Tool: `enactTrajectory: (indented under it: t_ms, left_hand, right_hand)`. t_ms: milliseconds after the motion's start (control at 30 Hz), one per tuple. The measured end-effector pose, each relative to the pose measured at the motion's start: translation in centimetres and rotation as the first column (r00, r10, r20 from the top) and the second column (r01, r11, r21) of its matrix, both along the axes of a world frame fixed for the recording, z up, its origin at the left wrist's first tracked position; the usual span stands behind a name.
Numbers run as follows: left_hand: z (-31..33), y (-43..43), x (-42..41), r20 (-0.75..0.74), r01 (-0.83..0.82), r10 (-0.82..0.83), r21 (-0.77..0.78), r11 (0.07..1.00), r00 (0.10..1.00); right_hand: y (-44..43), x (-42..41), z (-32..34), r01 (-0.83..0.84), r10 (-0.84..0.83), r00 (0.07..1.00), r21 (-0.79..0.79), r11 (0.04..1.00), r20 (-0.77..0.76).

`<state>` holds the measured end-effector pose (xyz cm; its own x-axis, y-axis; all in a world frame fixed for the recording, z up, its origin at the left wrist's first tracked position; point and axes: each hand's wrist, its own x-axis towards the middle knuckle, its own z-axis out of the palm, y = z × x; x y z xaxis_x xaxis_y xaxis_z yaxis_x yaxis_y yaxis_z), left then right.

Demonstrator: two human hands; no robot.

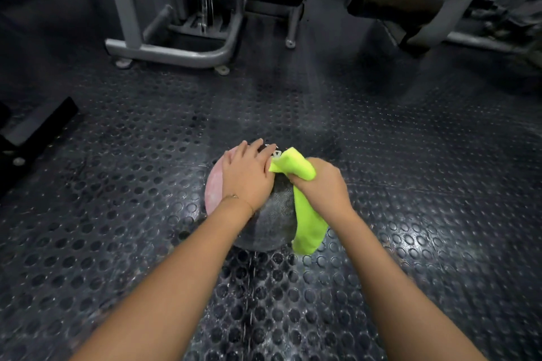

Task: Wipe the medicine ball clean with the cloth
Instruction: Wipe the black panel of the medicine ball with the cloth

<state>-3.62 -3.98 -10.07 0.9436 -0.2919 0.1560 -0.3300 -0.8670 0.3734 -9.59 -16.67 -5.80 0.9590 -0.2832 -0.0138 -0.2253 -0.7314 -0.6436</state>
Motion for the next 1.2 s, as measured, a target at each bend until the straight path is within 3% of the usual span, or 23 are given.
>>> enactTrajectory:
  t_ms: [167, 400, 600, 867, 1067, 1200]
  left_hand:
    - [0.4, 0.4, 1.3, -0.03, 0.039, -0.04, -0.039, 0.998, 0.999]
    - [0.5, -0.3, 3.1, -0.103, 0.04, -0.045, -0.051, 0.998, 0.994]
    - [0.5, -0.3, 3.4, -0.072, 0.045, -0.049, -0.06, 0.997, 0.996]
    - [0.2, 0.2, 4.4, -0.116, 0.049, -0.058, -0.08, 0.996, 0.992]
    - [-0.1, -0.3, 4.5, -0.081, 0.057, -0.063, -0.08, 0.995, 0.995]
    - [0.0, -0.2, 4.3, -0.077, 0.045, -0.052, -0.094, 0.995, 0.996]
  right_hand:
    - [-0.9, 0.0, -0.3, -0.047, 0.047, 0.999, 0.025, 0.999, 0.015]
    - [-1.8, -0.9, -2.7, 0.038, -0.039, 0.999, 0.048, 0.998, 0.007]
    - [-2.0, -0.4, -2.5, 0.073, -0.074, 0.997, 0.022, 0.997, 0.038]
    - [-0.6, -3.9, -5.0, 0.193, -0.204, 0.978, 0.193, 0.962, 0.038]
    - [-0.9, 1.1, -2.3, 0.196, -0.21, 0.975, 0.169, 0.966, 0.068]
    - [0.4, -1.4, -2.8, 0.178, -0.184, 0.982, 0.139, 0.974, 0.032]
